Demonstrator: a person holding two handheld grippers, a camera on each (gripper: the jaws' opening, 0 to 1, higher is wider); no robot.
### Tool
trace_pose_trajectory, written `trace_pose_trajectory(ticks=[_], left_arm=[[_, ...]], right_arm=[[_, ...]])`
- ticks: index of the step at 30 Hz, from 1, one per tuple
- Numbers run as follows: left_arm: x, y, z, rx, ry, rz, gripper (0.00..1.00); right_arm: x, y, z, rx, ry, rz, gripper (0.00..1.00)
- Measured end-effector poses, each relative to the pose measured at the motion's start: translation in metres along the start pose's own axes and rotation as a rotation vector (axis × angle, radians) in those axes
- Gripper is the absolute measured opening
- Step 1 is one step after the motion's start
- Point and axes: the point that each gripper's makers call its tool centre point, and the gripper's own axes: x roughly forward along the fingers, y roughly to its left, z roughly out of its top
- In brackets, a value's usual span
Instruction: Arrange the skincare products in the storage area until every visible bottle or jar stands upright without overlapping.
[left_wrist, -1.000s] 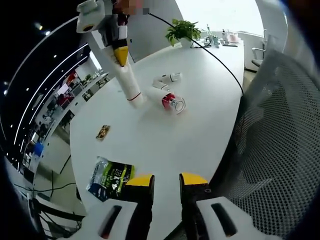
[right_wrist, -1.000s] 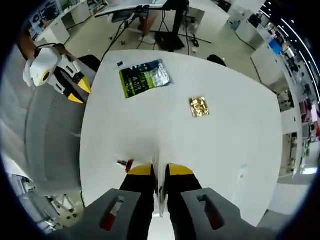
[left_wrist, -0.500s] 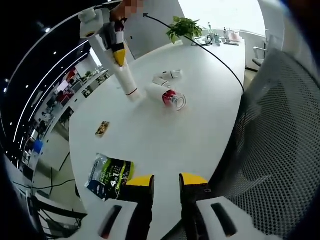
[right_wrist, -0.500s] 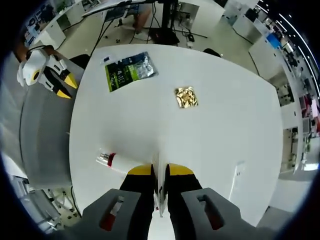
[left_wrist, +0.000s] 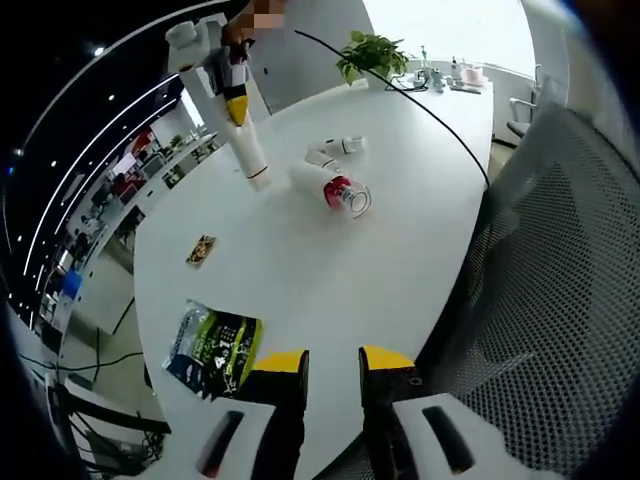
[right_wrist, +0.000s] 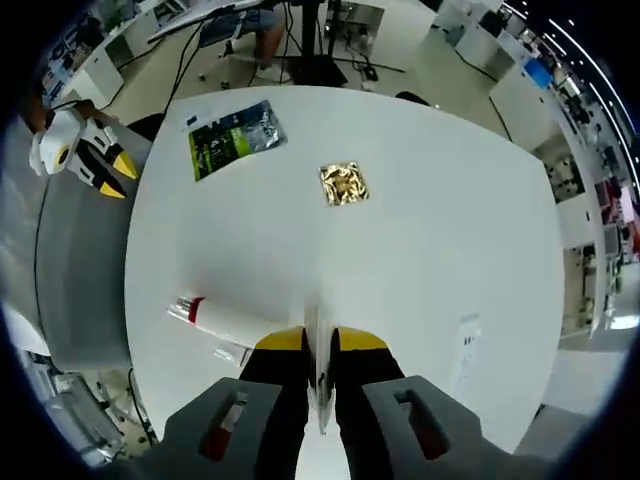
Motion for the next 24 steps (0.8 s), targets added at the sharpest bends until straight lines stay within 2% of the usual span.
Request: trace_pose_trajectory(ticks=[24], left_arm=[[0.001, 0.000, -0.004, -0.017, 0.015, 0.003, 0.21]], right_arm=[[0.014, -0.040, -0.024, 0.021, 0.093, 0.042, 0.06]])
